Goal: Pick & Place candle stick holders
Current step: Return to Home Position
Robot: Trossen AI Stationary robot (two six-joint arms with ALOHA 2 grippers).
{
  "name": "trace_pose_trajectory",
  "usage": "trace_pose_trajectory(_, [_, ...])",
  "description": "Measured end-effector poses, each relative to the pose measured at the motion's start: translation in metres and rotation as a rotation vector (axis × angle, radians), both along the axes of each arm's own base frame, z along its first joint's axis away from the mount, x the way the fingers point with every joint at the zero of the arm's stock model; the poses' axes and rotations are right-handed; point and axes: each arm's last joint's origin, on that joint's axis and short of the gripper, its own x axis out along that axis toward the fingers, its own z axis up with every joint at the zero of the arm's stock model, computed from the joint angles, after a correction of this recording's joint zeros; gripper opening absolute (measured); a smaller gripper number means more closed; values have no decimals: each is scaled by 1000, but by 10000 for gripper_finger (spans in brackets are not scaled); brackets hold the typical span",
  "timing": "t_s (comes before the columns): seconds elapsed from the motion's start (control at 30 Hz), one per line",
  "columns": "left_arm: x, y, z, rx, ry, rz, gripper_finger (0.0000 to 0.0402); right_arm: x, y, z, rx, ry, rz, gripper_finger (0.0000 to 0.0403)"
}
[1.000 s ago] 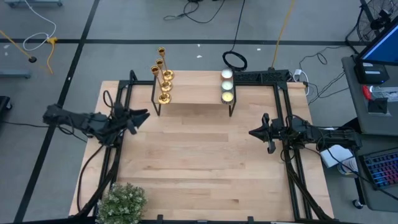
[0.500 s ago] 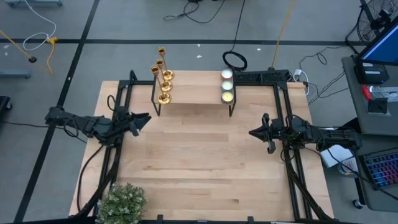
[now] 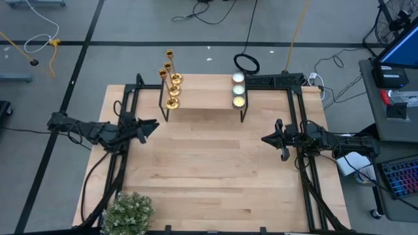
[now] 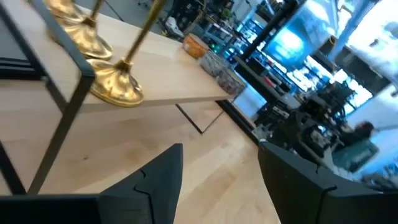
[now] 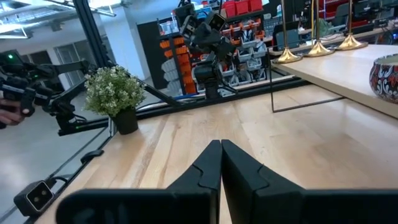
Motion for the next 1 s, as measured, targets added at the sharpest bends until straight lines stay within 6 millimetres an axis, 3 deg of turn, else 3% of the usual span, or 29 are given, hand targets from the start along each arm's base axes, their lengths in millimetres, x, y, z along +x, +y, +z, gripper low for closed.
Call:
trace_pose_trajectory(0.3, [1,-2,0,80,45,-74,201,0,0,0,49,1,0,6])
trace_pose_trajectory(0.6, [1,-3,-2,117,80,-134,74,0,0,0,37,1,0,7])
trace_pose_trajectory(0.73, [0,-2,-7,44,92,-104,11,0,0,0,37,1,0,7])
trace_pose_trajectory(0.87, [1,-3,-4,27,62,-126,14,0,0,0,37,1,0,7])
trace_pose_trajectory(1.0, [0,-3,-7,180,156,-136,16,0,0,0,36,1,0,7])
